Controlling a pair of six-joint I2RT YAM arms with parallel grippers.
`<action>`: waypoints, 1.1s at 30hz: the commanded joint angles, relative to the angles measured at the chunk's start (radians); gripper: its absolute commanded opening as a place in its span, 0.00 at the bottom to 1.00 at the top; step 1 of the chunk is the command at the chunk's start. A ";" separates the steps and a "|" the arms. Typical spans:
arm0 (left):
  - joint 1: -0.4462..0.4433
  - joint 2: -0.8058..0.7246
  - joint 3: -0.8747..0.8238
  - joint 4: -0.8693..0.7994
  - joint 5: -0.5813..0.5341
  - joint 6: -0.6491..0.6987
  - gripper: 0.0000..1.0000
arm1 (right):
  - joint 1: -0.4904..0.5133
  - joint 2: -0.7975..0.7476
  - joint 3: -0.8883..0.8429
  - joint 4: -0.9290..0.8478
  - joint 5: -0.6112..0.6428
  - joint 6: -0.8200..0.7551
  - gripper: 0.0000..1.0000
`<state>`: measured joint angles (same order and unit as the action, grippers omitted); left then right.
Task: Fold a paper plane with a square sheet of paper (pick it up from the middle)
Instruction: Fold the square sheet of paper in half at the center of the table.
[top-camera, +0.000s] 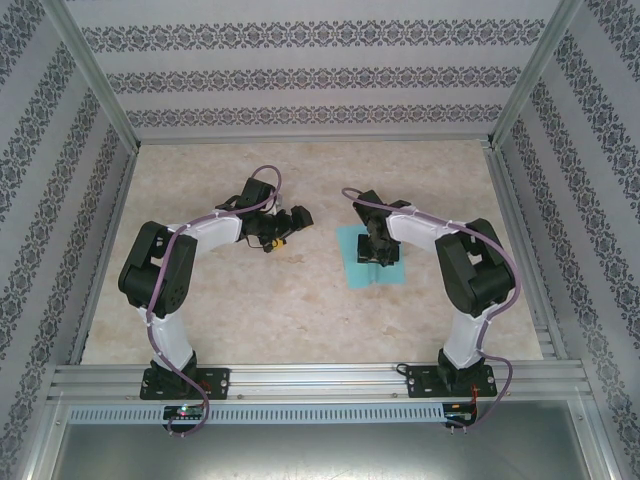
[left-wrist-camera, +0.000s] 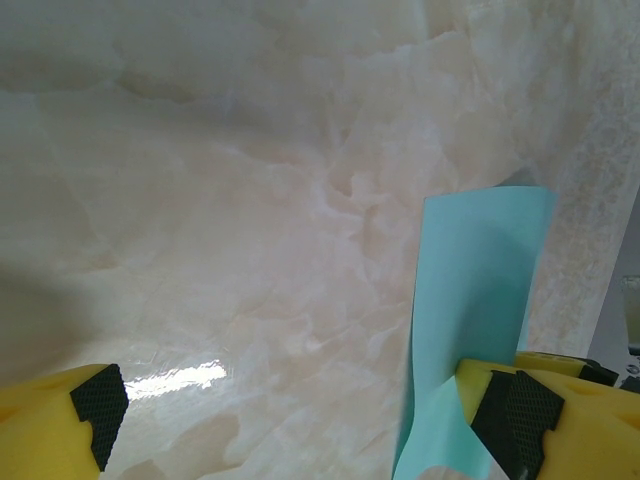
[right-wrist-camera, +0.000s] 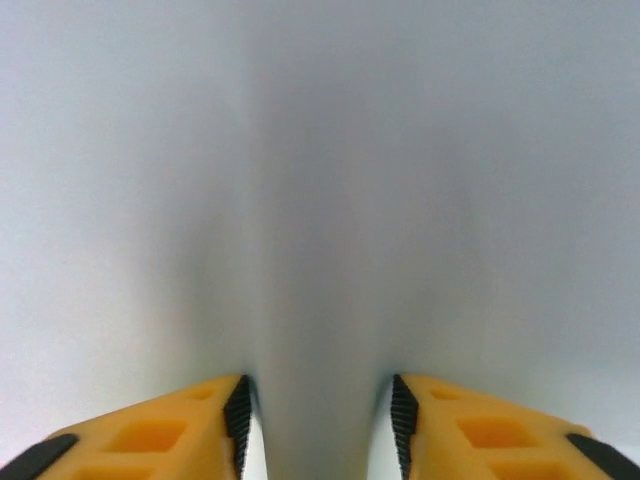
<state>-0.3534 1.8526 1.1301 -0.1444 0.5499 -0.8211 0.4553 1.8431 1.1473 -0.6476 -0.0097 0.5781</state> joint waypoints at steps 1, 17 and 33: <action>0.002 0.003 0.000 -0.014 0.013 -0.006 1.00 | 0.009 -0.045 -0.049 0.124 -0.151 0.043 0.37; 0.137 -0.079 -0.225 0.382 0.323 -0.179 1.00 | 0.048 -0.058 -0.236 1.014 -0.745 0.499 0.28; 0.133 -0.030 -0.280 0.511 0.405 -0.213 0.68 | 0.030 0.040 -0.245 0.979 -0.786 0.478 0.32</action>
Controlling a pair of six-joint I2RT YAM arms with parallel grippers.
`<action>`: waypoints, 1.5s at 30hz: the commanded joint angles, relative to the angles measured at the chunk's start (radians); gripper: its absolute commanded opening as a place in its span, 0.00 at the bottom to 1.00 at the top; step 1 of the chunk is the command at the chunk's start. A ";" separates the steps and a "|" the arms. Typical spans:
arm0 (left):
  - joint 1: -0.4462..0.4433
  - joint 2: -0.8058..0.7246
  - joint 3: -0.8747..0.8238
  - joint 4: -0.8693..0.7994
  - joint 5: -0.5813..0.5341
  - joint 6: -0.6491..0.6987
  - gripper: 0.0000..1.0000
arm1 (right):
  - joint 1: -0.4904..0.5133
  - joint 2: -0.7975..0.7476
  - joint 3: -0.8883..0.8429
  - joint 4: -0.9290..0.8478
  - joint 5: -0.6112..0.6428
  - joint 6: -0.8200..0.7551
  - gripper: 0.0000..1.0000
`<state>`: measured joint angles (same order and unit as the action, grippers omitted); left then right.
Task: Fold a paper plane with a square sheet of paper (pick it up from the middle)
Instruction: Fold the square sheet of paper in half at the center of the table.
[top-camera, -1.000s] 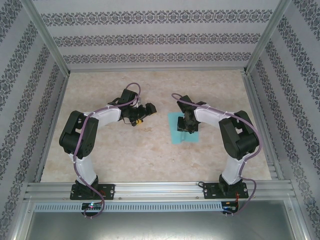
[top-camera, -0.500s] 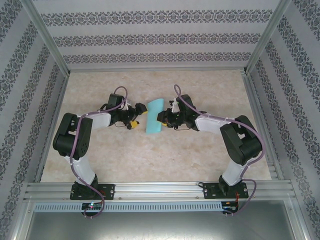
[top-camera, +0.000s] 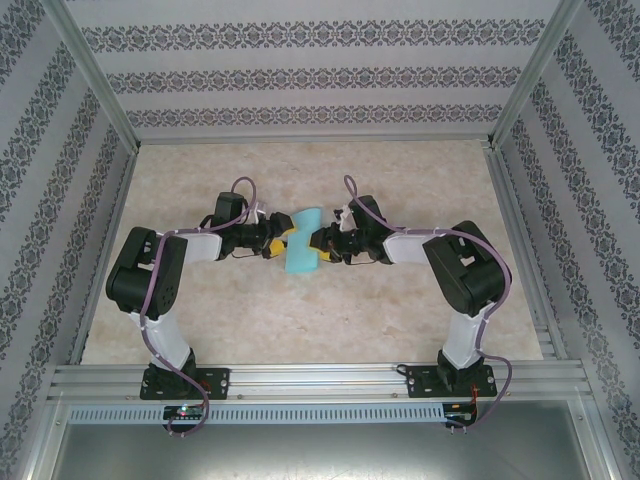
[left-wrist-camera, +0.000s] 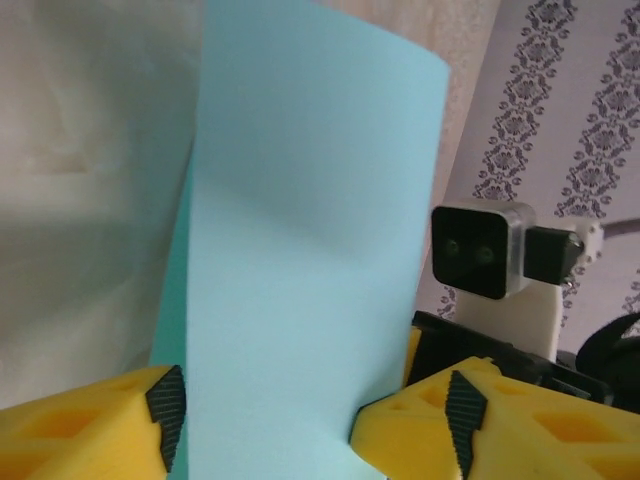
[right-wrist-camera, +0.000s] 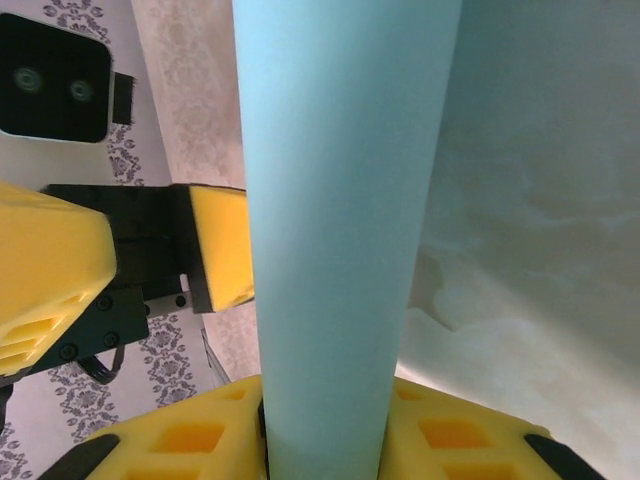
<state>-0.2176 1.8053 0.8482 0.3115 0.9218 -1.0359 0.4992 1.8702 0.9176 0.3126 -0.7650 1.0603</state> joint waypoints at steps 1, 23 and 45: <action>-0.002 0.022 0.001 0.060 0.037 -0.004 0.66 | -0.015 0.015 -0.016 0.019 -0.032 -0.006 0.32; -0.009 0.101 -0.032 0.219 0.081 -0.088 0.30 | -0.030 0.045 -0.016 0.082 -0.088 0.042 0.40; -0.155 0.063 0.167 -0.031 0.044 0.095 0.00 | -0.149 -0.256 0.023 -0.539 0.273 -0.249 0.75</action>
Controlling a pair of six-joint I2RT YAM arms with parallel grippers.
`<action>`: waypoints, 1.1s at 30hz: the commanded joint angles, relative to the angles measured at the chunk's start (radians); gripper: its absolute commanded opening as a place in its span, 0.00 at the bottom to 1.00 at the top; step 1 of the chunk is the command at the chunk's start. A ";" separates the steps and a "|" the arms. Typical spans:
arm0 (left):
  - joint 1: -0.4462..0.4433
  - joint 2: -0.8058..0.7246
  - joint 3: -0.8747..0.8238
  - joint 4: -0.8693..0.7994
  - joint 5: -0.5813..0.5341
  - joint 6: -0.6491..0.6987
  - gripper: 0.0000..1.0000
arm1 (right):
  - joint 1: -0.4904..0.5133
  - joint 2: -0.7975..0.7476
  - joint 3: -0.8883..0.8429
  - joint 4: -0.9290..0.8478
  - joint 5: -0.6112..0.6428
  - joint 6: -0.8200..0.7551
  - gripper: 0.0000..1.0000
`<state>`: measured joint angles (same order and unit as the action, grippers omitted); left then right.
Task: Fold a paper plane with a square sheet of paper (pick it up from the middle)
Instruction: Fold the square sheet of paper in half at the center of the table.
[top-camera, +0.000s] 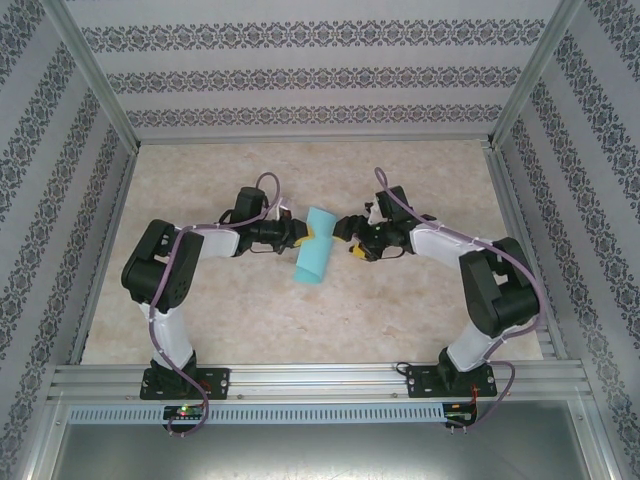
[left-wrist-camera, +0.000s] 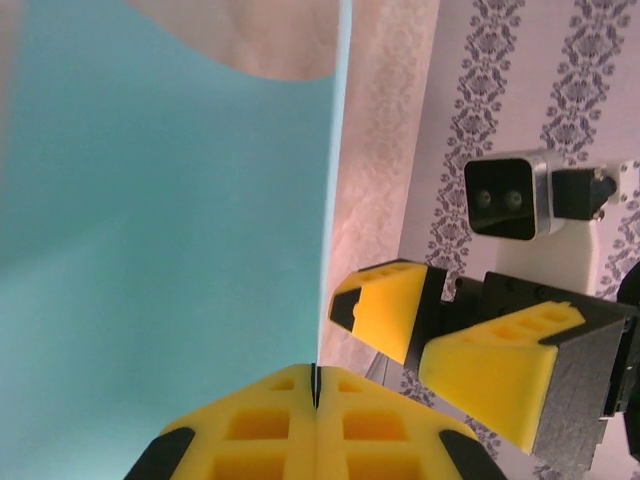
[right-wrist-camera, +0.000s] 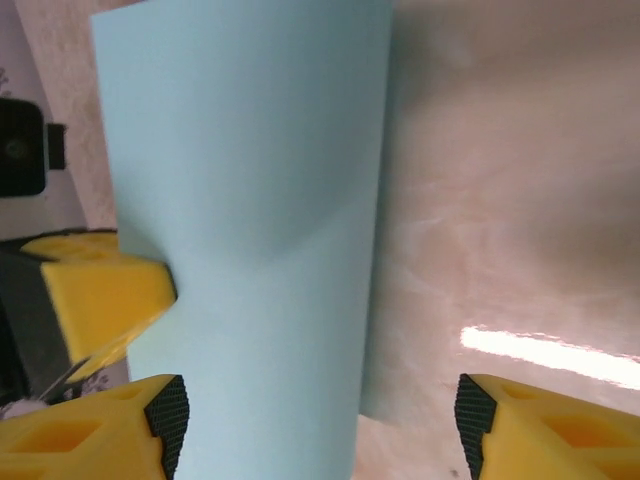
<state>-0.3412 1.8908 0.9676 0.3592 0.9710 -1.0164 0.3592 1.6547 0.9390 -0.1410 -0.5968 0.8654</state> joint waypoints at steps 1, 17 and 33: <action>-0.042 -0.011 0.062 -0.089 -0.005 0.084 0.00 | -0.009 -0.056 0.000 -0.101 0.134 -0.064 0.78; -0.076 0.069 0.103 -0.137 -0.229 0.024 0.00 | 0.028 0.020 0.041 -0.089 0.110 -0.109 0.79; -0.077 0.074 0.097 -0.253 -0.264 0.099 0.09 | 0.068 0.230 0.188 -0.134 0.056 -0.147 0.66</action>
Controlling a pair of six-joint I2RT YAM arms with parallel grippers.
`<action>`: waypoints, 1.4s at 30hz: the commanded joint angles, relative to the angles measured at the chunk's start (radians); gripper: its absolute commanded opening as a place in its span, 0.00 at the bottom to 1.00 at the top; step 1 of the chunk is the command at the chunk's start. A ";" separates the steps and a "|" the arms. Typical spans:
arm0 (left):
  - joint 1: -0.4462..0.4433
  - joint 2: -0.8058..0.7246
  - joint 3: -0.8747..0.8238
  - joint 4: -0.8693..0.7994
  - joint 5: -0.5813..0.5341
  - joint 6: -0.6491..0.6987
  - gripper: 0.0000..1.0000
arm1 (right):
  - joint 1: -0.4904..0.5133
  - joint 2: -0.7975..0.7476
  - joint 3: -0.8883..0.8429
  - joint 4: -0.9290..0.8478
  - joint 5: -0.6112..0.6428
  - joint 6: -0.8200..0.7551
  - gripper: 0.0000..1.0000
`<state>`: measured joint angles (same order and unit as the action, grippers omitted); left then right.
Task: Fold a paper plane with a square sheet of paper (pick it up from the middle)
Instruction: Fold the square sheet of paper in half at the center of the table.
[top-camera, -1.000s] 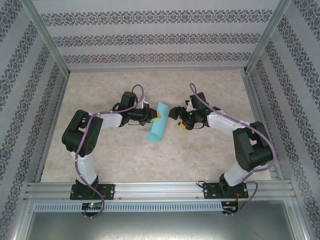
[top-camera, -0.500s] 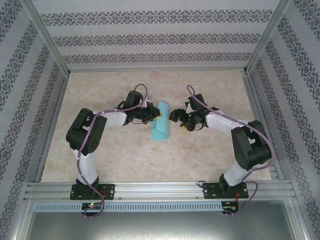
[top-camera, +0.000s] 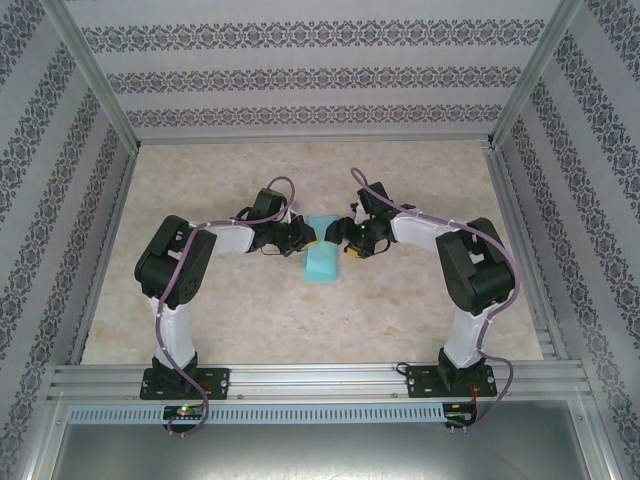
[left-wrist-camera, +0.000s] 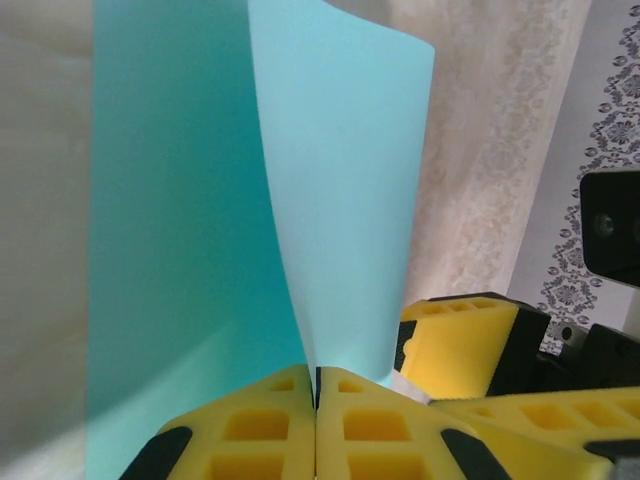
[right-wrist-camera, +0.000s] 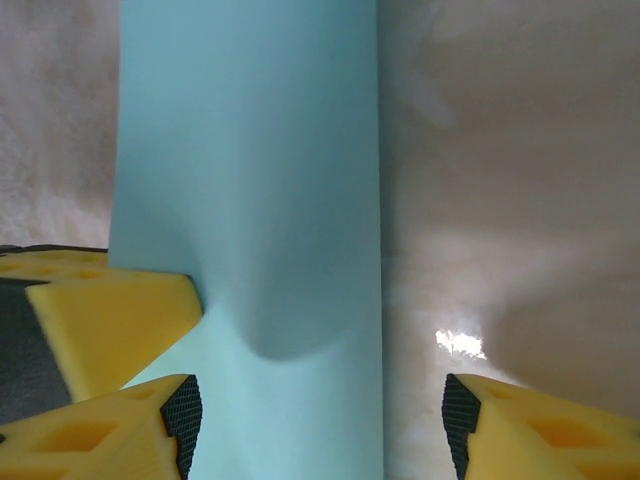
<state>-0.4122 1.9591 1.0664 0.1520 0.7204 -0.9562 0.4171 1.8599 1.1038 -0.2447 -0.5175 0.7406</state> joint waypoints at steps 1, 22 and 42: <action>-0.006 0.004 -0.001 -0.048 -0.012 0.040 0.11 | 0.011 0.033 0.029 -0.034 -0.023 -0.026 0.65; 0.100 -0.177 0.015 -0.301 -0.195 0.148 0.56 | 0.052 0.179 0.107 -0.232 0.248 -0.045 0.58; 0.101 -0.162 -0.049 -0.162 -0.202 0.224 0.62 | 0.124 0.311 0.170 -0.348 0.411 0.048 0.60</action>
<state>-0.3187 1.7744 1.0237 -0.0551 0.4797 -0.7624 0.5224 2.0132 1.3289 -0.5331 -0.2394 0.8074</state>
